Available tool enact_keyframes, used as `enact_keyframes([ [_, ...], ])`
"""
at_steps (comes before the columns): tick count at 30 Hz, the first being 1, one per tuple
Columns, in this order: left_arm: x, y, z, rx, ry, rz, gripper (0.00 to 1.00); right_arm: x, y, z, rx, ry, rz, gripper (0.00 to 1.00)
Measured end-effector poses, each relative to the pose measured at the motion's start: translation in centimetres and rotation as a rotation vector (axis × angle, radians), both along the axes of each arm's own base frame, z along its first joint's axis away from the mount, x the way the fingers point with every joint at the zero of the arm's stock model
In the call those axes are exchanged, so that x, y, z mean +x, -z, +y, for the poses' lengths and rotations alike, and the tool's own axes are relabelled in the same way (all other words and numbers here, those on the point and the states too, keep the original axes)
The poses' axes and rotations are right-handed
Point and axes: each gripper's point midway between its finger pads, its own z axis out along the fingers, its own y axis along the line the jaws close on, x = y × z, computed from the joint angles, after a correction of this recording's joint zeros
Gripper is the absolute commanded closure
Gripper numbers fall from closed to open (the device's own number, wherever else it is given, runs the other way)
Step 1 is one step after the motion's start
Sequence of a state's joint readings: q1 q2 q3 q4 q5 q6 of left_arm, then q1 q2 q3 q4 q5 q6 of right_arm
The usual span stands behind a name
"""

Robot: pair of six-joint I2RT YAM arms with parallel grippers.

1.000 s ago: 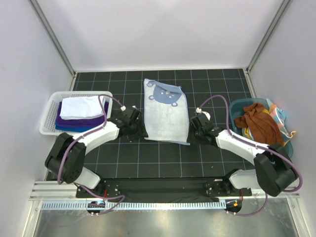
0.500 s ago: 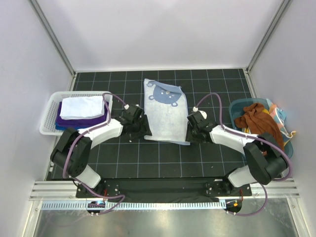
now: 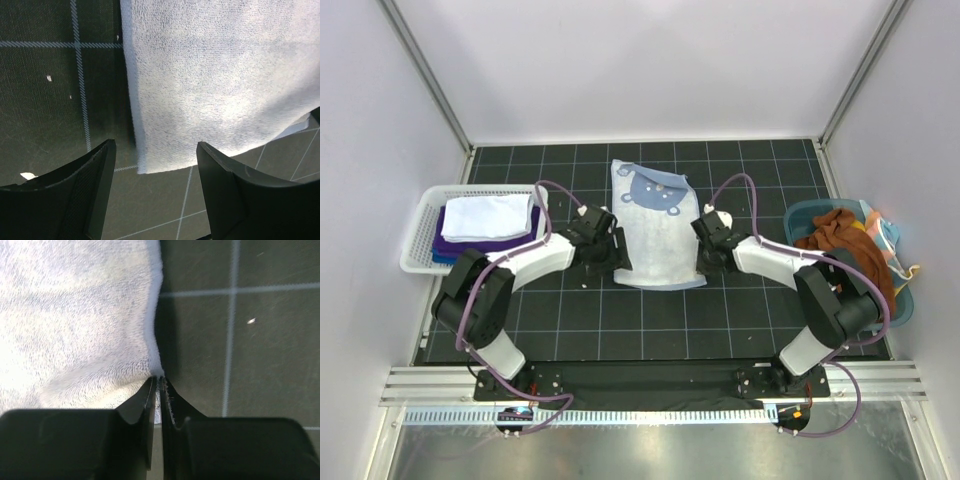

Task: Fold and stack the towels
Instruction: Flatten out the crumpled towel

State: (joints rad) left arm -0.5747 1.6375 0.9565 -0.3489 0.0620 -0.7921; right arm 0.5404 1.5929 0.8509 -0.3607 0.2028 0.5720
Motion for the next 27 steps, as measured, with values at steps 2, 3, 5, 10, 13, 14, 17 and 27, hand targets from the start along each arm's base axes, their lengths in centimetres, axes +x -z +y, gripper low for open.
enact_keyframes([
  [2,0.1,-0.1,0.0,0.006,0.008,-0.003,0.29,0.7,0.0,-0.9,-0.009,0.022,-0.001,0.88],
  [3,0.3,-0.2,-0.1,0.006,0.012,-0.008,0.28,1.0,0.0,-1.4,-0.012,0.037,-0.002,0.88],
  [5,0.5,-0.5,-0.2,0.006,0.014,-0.016,0.28,1.5,0.0,-2.5,-0.018,0.067,-0.003,0.88],
  [10,0.6,-0.7,-0.4,0.0,0.024,-0.021,0.28,1.8,0.0,-3.5,-0.026,0.083,-0.005,0.77],
  [13,0.3,-0.6,-0.4,-0.012,0.029,-0.016,0.28,1.2,0.0,-3.7,-0.029,0.073,-0.007,0.65],
  [14,0.0,-0.5,-0.4,-0.015,0.031,-0.012,0.28,0.7,0.0,-3.9,-0.029,0.07,-0.005,0.63],
  [17,-1.2,-0.2,-0.3,-0.017,0.04,0.004,0.28,-0.6,-0.1,-4.1,-0.028,0.059,0.006,0.58],
  [27,-3.6,0.3,-1.5,0.024,0.098,0.009,0.33,-2.5,0.1,-3.0,-0.034,-0.003,0.02,0.57],
])
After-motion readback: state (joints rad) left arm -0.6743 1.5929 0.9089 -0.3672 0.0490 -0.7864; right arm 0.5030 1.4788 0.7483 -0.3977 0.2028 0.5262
